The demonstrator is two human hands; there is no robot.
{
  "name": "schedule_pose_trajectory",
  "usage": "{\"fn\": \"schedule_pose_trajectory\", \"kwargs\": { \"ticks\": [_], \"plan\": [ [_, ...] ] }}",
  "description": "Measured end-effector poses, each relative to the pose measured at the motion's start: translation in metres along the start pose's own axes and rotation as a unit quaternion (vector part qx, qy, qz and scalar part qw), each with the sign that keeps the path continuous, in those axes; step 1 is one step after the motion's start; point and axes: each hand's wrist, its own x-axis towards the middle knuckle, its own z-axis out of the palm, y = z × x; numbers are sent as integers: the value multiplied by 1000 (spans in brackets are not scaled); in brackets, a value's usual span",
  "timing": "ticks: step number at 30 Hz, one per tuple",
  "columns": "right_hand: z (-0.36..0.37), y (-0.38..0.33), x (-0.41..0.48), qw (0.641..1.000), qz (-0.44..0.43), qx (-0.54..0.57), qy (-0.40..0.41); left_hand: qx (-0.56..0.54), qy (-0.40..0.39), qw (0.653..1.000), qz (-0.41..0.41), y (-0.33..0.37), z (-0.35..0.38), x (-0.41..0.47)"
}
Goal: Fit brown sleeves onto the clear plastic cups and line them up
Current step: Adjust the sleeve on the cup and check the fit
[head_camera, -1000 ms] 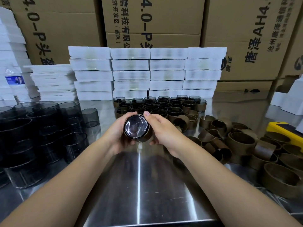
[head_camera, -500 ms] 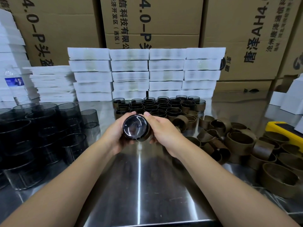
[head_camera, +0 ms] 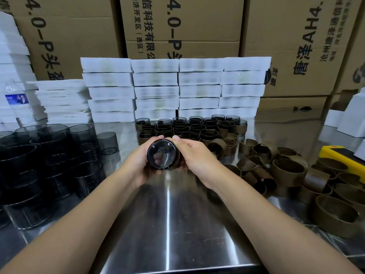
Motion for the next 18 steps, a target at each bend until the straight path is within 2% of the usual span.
{"fn": "schedule_pose_trajectory", "kwargs": {
  "ticks": [8, 10, 12, 14, 15, 16, 18],
  "plan": [
    [-1, 3, -1, 997, 75, 32, -14, -4, 58, 998, 12, -5, -2, -1],
    [-2, 1, 0, 995, 90, 32, 19, 21, 105, 992, 66, -5, -3, 1],
    [-5, -2, 2, 992, 96, 56, 64, 137, 175, 959, 175, -6, -6, 4],
    [-8, -5, 4, 987, 90, 85, 98, 329, 220, 878, 269, -9, -10, 4],
    [-8, -6, 5, 986, 84, 94, 110, 389, 225, 845, 291, -11, -12, 4],
    [-9, -7, 5, 985, 78, 98, 121, 412, 219, 833, 298, -12, -12, 4],
    [-8, -7, 5, 983, 69, 100, 135, 427, 198, 829, 303, -14, -12, 6]
  ]
}}
